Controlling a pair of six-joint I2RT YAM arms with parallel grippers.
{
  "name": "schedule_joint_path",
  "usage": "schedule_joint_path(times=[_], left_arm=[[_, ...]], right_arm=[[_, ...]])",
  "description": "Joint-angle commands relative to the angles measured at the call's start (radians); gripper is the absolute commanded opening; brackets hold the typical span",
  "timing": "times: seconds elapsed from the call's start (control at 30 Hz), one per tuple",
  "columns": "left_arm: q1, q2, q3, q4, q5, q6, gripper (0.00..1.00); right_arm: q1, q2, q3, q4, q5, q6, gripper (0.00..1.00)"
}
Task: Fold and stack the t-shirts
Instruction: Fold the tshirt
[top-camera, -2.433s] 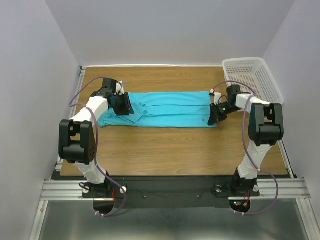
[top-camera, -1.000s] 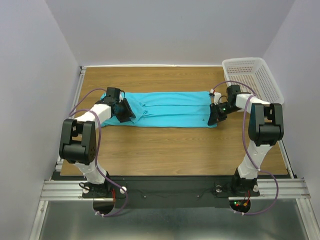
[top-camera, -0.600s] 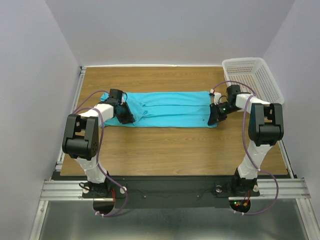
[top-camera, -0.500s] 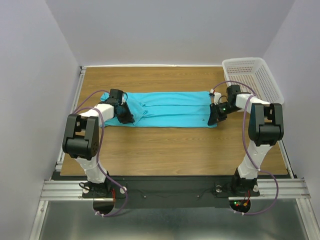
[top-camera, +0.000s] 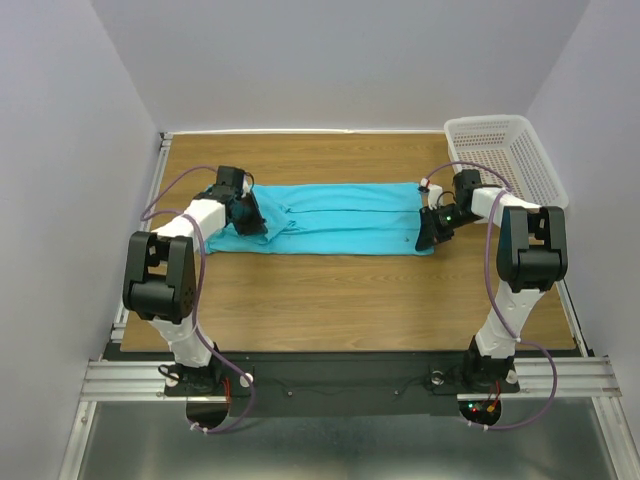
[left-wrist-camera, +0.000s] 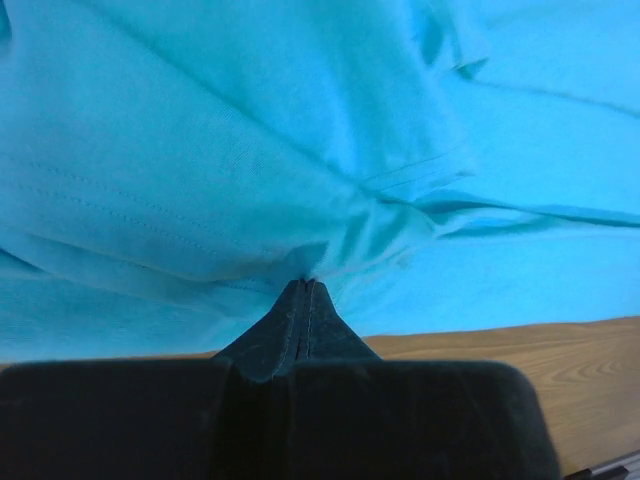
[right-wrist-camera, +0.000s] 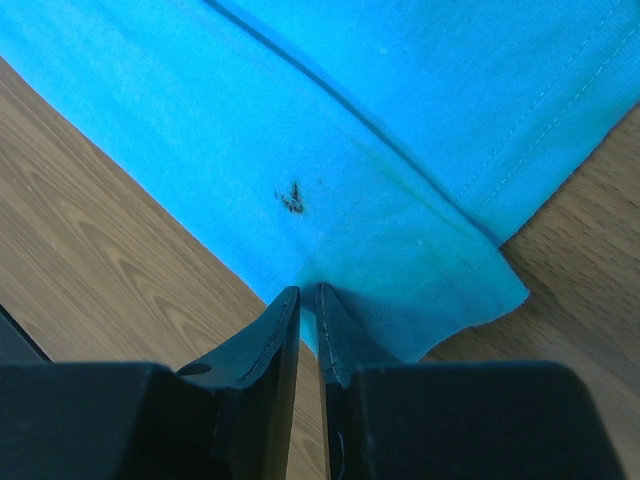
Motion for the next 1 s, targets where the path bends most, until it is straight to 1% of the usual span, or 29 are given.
schedule_joint_path(times=[0.0, 0.03, 0.13, 0.3, 0.43, 0.47, 0.53, 0.67, 0.73, 0.87, 0.97], left_arm=[[-0.003, -0.069, 0.146, -0.045, -0.012, 0.031, 0.00], [-0.003, -0.055, 0.186, -0.062, -0.010, 0.035, 0.00], [-0.001, -0.014, 0.237, -0.076, -0.001, 0.043, 0.00], [0.002, 0.067, 0.362, -0.088, 0.010, 0.057, 0.00], [0.003, 0.167, 0.474, -0.105, 0.017, 0.086, 0.00], [0.002, 0.189, 0.525, -0.128, 0.027, 0.097, 0.00], [0.002, 0.250, 0.575, -0.165, 0.034, 0.127, 0.00], [0.002, 0.316, 0.637, -0.232, 0.018, 0.161, 0.22], [0.004, 0.319, 0.645, -0.239, -0.033, 0.178, 0.27], [0.019, 0.295, 0.674, -0.228, -0.107, 0.218, 0.30], [0.040, 0.261, 0.703, -0.226, -0.116, 0.239, 0.30]], right_arm=[[0.003, 0.032, 0.008, 0.041, 0.127, -0.028, 0.19], [0.003, 0.029, 0.008, 0.041, 0.125, -0.029, 0.19], [0.003, 0.028, 0.008, 0.041, 0.127, -0.029, 0.19], [0.003, 0.028, 0.008, 0.041, 0.125, -0.031, 0.19], [0.003, 0.031, 0.006, 0.041, 0.124, -0.031, 0.19], [0.003, 0.029, 0.006, 0.041, 0.124, -0.031, 0.19], [0.003, 0.032, 0.006, 0.041, 0.125, -0.032, 0.19], [0.003, 0.031, 0.006, 0.041, 0.124, -0.034, 0.19], [0.003, 0.034, 0.006, 0.041, 0.124, -0.032, 0.19], [0.003, 0.035, 0.006, 0.041, 0.124, -0.032, 0.19], [0.003, 0.034, 0.006, 0.041, 0.122, -0.032, 0.19]])
